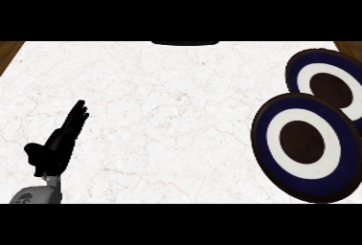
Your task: Pick the tomato from the plate and place it in the plate
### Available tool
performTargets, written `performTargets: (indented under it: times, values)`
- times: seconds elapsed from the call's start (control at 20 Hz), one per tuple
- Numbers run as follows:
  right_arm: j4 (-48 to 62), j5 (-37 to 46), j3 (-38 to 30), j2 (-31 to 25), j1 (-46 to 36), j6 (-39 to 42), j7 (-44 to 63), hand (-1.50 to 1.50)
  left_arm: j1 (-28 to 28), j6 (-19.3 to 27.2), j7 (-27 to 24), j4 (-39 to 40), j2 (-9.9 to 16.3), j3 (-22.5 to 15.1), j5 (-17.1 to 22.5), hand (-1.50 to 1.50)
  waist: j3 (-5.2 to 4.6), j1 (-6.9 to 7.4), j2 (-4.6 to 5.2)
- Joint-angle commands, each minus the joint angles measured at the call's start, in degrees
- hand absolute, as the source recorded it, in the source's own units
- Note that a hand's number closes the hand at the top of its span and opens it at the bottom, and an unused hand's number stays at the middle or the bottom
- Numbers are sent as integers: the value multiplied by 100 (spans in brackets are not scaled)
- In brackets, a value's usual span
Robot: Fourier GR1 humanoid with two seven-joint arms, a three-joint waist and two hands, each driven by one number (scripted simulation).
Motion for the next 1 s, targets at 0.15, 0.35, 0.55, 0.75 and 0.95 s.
performTargets:
  times: [0.15,0.35,0.55,0.75,0.95]
  values:
    - [583,438,732,108,-1331,58,449,150,-222,91,95,46,-154,-28,-100,0,5,46,21]
    - [375,505,937,777,-1349,-361,404,150,145,-17,211,-336,-101,27,-39,0,3,10,-3]
    - [879,736,1139,979,-1933,-580,479,150,-287,-109,-194,445,-31,218,-91,0,3,-1,18]
    - [921,354,833,1569,-2300,-937,1257,150,29,-27,-53,72,-122,36,-211,0,2,22,16]
    - [1470,606,1001,1676,-2701,-1281,1564,-150,240,164,-46,-173,-432,-222,-395,0,6,68,22]
